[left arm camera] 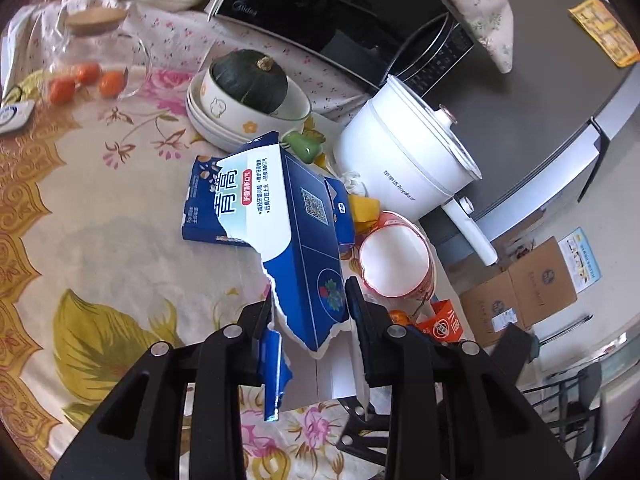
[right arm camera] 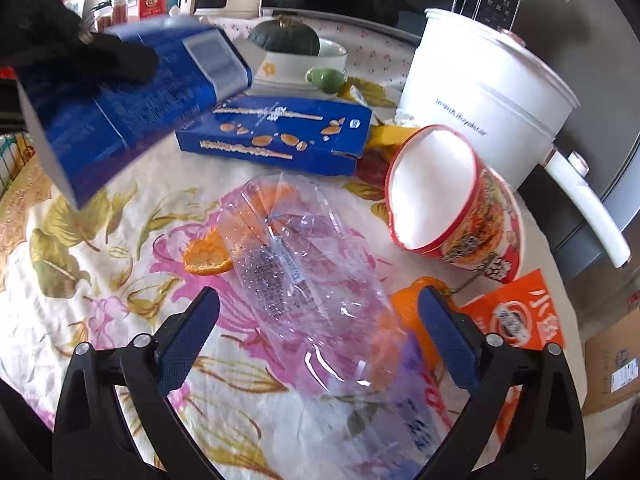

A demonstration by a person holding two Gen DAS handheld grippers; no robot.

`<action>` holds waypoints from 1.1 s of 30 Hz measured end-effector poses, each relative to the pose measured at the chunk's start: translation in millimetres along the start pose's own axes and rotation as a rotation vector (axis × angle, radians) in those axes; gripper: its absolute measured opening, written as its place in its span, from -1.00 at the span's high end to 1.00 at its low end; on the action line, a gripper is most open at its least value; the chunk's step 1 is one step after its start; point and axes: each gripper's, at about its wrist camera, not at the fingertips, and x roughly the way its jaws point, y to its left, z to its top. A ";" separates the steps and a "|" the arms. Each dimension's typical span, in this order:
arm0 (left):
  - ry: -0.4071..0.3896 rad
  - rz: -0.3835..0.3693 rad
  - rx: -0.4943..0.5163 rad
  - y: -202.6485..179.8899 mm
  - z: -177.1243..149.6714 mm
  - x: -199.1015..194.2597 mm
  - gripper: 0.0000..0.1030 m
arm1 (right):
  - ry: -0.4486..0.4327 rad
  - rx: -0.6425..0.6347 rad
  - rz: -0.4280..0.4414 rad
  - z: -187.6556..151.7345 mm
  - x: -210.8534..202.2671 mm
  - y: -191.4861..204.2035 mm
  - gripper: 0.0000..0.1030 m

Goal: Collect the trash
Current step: 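Grasp the torn blue box with the left gripper while the right gripper grasps the plastic bottle, then carry both items to the white bin and open both grippers over it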

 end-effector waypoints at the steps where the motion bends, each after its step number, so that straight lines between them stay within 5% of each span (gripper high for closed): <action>1: -0.005 0.002 0.007 0.0 0.7 -1.3 0.39 | -0.002 -0.011 -0.008 0.3 0.8 2.8 -0.73; 4: -0.011 0.004 0.009 -0.3 0.8 -0.1 0.39 | -0.007 -0.006 -0.013 3.4 3.1 3.5 -0.15; 8: -0.012 0.011 0.005 1.5 -0.3 0.4 0.39 | -0.041 0.104 0.031 7.2 -2.2 -14.1 0.24; 18: -0.026 0.005 0.013 -4.3 -0.7 0.1 0.39 | -0.158 0.441 0.204 3.0 -23.1 -60.2 0.25; 33: -0.054 -0.080 0.055 -41.8 -7.6 -1.5 0.39 | -0.319 0.529 0.111 -4.6 -83.1 -87.6 0.25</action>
